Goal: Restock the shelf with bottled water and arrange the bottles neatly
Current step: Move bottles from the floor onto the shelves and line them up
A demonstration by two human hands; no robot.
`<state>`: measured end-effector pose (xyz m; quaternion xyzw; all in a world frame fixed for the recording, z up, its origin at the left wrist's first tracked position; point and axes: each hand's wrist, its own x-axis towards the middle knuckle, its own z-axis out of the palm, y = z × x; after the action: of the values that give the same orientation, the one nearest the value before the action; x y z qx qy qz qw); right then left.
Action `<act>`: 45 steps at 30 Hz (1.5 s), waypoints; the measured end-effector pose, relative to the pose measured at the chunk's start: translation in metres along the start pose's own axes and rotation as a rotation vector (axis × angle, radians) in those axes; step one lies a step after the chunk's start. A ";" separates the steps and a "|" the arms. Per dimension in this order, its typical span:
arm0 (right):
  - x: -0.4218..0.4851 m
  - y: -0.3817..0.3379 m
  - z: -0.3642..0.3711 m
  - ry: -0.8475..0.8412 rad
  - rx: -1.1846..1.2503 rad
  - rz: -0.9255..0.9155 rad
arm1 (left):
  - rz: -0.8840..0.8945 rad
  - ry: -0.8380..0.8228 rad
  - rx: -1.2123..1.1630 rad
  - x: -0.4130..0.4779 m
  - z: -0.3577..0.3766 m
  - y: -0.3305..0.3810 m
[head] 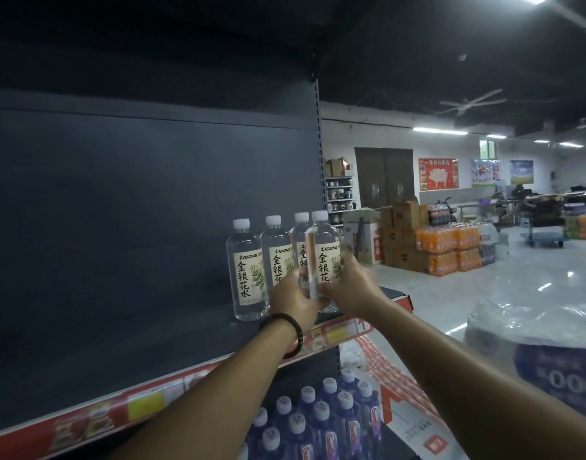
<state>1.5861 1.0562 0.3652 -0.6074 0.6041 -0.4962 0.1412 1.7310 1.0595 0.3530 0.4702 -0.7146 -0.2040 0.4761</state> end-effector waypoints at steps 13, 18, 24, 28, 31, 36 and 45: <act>-0.063 -0.076 0.020 0.233 -0.090 -0.433 | 0.107 0.048 0.228 -0.050 -0.083 0.004; -0.104 -0.159 0.092 -0.091 -0.016 -0.584 | 0.091 0.116 0.413 -0.130 -0.198 -0.019; -0.187 -0.261 0.186 -0.336 0.254 -0.680 | -0.011 0.398 0.533 -0.226 -0.341 -0.056; -0.228 -0.309 0.244 -0.436 0.309 -0.600 | 0.015 0.641 0.683 -0.280 -0.408 -0.074; -0.241 -0.336 0.280 -0.429 0.236 -0.499 | 0.036 0.763 0.744 -0.307 -0.440 -0.084; -0.237 -0.360 0.309 -0.616 0.332 -0.273 | 0.071 0.603 0.698 -0.316 -0.452 -0.093; -0.225 -0.364 0.308 -0.639 0.413 -0.213 | -0.173 0.489 0.275 -0.286 -0.439 -0.093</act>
<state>2.0901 1.2046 0.4047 -0.7493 0.3507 -0.4053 0.3890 2.1886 1.3321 0.3481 0.6247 -0.5569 -0.0256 0.5468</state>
